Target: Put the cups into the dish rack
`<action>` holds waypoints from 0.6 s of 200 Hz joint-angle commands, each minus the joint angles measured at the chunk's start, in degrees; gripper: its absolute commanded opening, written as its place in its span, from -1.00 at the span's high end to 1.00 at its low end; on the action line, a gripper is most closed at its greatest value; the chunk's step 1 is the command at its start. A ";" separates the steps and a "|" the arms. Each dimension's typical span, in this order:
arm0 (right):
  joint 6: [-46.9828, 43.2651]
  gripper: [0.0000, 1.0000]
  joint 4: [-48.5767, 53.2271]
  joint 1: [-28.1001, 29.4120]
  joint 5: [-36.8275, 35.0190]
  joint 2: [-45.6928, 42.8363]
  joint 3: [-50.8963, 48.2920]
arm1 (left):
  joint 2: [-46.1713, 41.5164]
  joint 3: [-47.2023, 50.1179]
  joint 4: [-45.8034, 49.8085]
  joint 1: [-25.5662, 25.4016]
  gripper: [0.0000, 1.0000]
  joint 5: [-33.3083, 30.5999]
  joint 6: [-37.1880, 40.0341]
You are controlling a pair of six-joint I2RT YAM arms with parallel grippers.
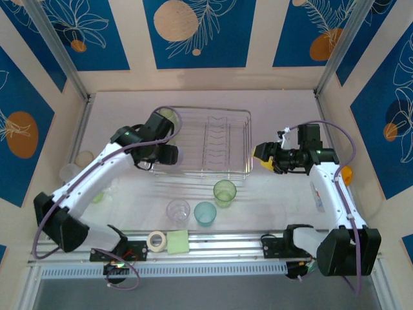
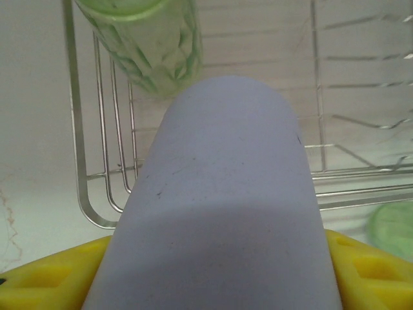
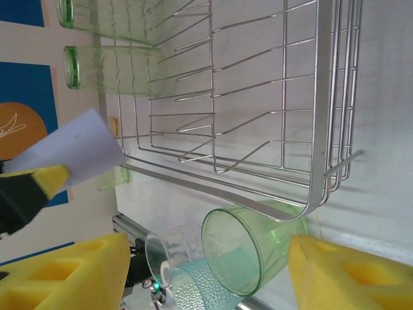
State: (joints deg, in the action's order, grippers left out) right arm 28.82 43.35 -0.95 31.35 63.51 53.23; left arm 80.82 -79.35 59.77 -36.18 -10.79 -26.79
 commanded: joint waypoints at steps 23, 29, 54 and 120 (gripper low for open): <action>-1.08 -0.32 1.73 -0.74 2.85 -1.72 -0.89 | 5.55 -5.62 4.63 -0.21 0.95 -3.61 3.60; -0.88 -0.32 1.67 -0.78 2.68 -1.72 -0.91 | 6.25 -5.87 4.89 -0.19 0.95 -3.79 3.90; -0.14 -0.32 1.27 -0.89 3.51 -1.54 -0.61 | 8.82 -6.77 5.85 -0.20 0.95 -5.56 4.61; 2.23 -0.31 -0.67 -0.89 2.40 -3.25 -2.34 | 15.39 -9.24 8.44 0.10 0.89 -6.90 7.16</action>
State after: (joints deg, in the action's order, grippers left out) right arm 29.82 42.89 -1.54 33.01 61.93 52.07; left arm 94.85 -86.39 65.45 -36.18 -15.77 -21.50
